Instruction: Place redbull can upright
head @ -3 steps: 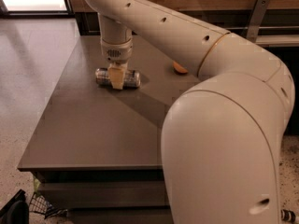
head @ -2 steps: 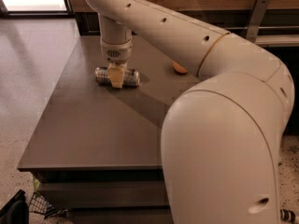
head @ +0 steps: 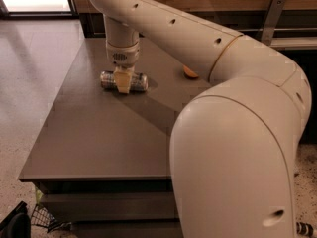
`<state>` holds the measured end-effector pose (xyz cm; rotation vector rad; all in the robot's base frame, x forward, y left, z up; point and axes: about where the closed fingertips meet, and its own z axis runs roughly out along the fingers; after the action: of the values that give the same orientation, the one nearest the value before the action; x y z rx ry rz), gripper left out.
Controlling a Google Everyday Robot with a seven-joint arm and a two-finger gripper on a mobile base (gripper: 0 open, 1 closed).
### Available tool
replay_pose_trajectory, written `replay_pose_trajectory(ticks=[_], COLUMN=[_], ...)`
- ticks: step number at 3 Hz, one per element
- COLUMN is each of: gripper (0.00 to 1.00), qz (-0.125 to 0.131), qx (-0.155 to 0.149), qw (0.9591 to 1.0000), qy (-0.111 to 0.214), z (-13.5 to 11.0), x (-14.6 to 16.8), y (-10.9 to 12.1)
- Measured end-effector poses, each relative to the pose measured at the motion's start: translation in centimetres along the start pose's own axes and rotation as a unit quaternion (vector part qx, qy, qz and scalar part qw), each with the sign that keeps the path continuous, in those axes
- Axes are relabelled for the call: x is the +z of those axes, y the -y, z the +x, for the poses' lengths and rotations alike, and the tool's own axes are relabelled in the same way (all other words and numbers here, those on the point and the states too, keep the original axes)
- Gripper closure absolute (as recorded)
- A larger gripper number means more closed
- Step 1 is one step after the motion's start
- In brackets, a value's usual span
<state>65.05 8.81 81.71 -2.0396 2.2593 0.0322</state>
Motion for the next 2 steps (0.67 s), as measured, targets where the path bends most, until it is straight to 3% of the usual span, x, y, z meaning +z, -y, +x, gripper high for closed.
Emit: replay_pose_trajectory(ticks=[2], gripper=[1.0], qz=[0.001], qx=[-0.002], qw=[1.0], qy=[0.007], z=[0.11], x=[-0.22], y=[-0.02])
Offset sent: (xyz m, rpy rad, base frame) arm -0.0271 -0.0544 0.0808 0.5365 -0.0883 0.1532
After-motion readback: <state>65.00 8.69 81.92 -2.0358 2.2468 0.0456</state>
